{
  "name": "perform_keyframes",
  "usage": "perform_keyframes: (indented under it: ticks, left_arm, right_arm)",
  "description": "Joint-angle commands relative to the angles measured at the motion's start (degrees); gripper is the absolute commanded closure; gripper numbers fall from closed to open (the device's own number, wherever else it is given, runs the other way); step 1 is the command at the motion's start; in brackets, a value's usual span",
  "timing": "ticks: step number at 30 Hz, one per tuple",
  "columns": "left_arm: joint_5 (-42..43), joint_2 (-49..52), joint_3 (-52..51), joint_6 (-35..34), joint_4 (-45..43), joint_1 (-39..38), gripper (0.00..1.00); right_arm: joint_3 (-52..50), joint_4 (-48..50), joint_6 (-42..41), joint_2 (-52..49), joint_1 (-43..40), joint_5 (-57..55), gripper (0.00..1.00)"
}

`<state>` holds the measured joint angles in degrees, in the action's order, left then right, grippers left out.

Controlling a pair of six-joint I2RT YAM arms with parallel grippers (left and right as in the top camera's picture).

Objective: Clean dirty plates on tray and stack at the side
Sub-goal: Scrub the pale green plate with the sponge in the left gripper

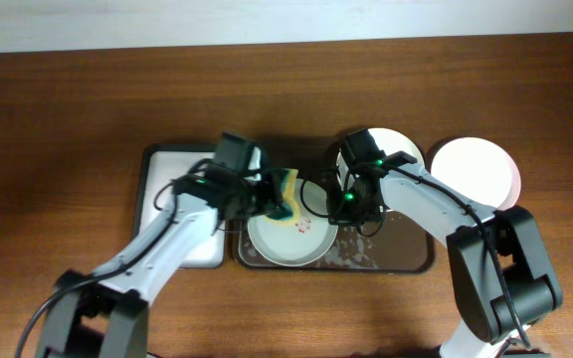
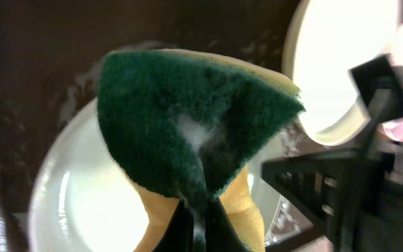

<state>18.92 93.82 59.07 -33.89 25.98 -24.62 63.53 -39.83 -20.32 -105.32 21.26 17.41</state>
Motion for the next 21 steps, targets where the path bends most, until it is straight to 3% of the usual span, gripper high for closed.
perform_keyframes:
  ticks: [1, 7, 12, 21]
  left_arm:
    - [-9.1, 4.2, 0.0, -11.2, -1.0, -4.8, 1.0]
    - [-20.4, 7.6, 0.0, -11.5, -6.2, -12.1, 1.0]
    - [-24.4, 10.5, 0.0, -11.9, -8.3, -16.5, 1.0]
    - [-35.5, 11.8, 0.0, -11.9, 3.8, -16.0, 1.0]
  right_arm:
    - [-0.1, 0.2, 0.8, 1.3, 0.5, -0.1, 0.96]
    - [-0.1, 0.2, 0.8, 1.3, 0.5, -0.1, 0.96]
    - [-0.1, 0.2, 0.8, 1.3, 0.5, -0.1, 0.96]
    - [-0.1, 0.1, 0.8, 1.3, 0.5, -0.1, 0.96]
